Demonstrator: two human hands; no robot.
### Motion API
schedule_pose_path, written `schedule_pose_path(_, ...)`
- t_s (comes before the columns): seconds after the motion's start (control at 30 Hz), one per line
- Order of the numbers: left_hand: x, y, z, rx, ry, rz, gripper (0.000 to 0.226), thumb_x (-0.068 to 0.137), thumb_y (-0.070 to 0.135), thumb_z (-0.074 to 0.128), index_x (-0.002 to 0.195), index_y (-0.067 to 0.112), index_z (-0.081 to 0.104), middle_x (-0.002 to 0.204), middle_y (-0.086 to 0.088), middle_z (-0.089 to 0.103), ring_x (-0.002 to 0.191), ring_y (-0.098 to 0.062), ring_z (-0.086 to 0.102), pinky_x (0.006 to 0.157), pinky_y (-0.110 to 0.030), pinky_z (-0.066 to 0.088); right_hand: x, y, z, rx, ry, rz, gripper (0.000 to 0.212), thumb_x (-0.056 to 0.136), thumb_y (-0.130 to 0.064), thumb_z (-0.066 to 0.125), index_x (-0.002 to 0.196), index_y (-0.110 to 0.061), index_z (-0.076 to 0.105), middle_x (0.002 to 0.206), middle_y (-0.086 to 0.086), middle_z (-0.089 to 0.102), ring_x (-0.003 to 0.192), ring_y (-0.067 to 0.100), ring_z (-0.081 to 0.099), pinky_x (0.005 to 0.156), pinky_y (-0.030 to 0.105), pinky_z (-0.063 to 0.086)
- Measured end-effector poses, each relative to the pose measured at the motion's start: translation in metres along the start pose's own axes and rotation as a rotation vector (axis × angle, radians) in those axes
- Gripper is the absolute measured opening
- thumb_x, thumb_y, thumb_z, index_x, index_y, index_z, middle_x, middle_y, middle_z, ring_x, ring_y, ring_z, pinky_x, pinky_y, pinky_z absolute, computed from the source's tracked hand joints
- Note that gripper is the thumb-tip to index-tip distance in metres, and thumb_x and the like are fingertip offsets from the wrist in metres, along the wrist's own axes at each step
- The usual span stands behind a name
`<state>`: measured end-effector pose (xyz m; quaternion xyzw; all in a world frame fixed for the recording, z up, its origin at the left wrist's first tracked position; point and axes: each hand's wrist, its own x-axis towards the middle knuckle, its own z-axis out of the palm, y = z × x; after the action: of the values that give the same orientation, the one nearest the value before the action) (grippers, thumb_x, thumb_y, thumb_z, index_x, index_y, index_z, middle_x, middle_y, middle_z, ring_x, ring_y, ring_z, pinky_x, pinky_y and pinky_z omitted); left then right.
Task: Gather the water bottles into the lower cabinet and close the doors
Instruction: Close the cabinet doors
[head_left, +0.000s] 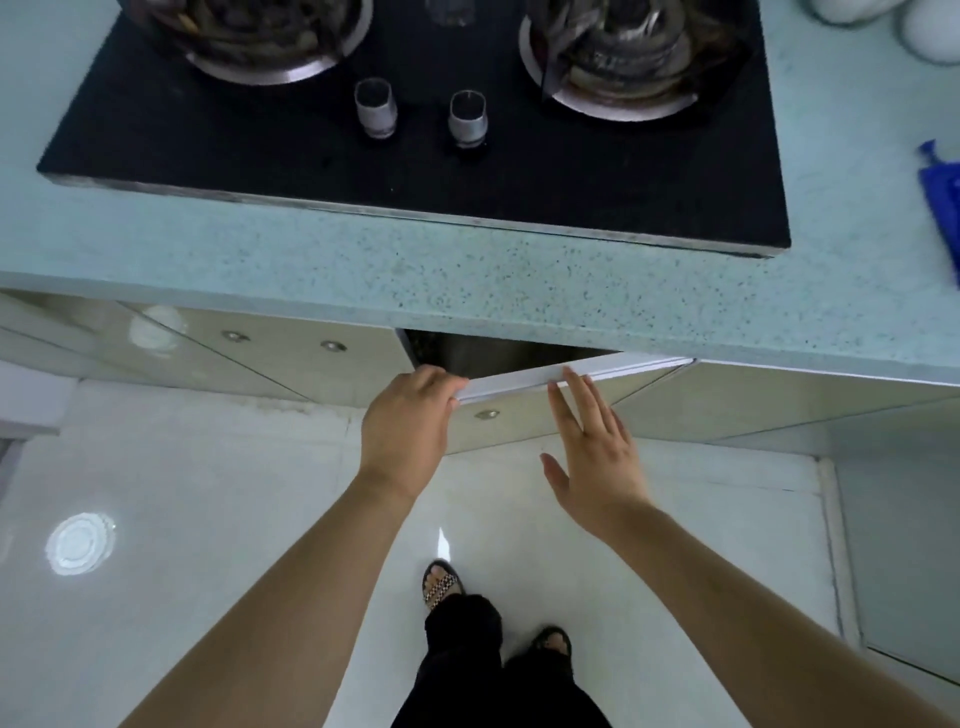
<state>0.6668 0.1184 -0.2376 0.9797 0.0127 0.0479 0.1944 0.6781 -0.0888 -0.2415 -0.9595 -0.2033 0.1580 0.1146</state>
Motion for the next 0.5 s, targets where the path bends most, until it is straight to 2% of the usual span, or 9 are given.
schedule_pose_path(0.2, 0.02, -0.014, 0.012, 0.038, 0.103, 0.046, 0.028, 0.074, 0.0, 0.071, 0.097, 0.016, 0.069, 0.094, -0.003, 0.066, 0.078, -0.026, 0.062, 0.057, -0.028, 0.048, 0.019, -0.006, 0.015, 0.003, 0.102, 0.045, 0.078, 0.089, -0.027, 0.051, 0.148, -0.014, 0.002, 0.158, 0.008, -0.004, 0.144, 0.021, -0.009, 0.115, 0.037, 0.003)
schedule_pose_path(0.37, 0.018, -0.021, 0.032, 0.051, 0.249, 0.089, 0.028, 0.08, 0.002, 0.067, 0.106, 0.013, 0.068, 0.107, -0.007, 0.065, 0.092, -0.028, 0.061, 0.07, -0.031, 0.05, 0.029, 0.004, 0.044, -0.05, 0.22, 0.044, 0.092, 0.081, -0.023, 0.058, 0.146, -0.019, -0.007, 0.152, 0.001, -0.011, 0.14, 0.02, -0.014, 0.113, 0.042, 0.003)
schedule_pose_path(0.43, 0.008, -0.026, 0.035, 0.066, 0.261, 0.124, 0.027, 0.085, 0.009, 0.062, 0.112, 0.011, 0.065, 0.115, -0.011, 0.061, 0.101, -0.03, 0.058, 0.079, -0.036, 0.05, 0.029, 0.003, 0.047, -0.066, 0.236, 0.046, 0.094, 0.079, -0.022, 0.059, 0.146, -0.019, -0.006, 0.151, 0.0, -0.013, 0.14, 0.019, -0.015, 0.113, 0.043, 0.002)
schedule_pose_path(0.5, -0.011, -0.034, 0.041, 0.136, 0.203, 0.172, 0.037, 0.09, 0.018, 0.055, 0.126, 0.009, 0.054, 0.13, -0.014, 0.052, 0.117, -0.03, 0.05, 0.097, -0.041, 0.044, 0.03, 0.003, 0.048, -0.081, 0.233, 0.045, 0.093, 0.079, -0.021, 0.059, 0.148, -0.017, -0.003, 0.15, -0.001, -0.014, 0.14, 0.017, -0.017, 0.113, 0.044, 0.0)
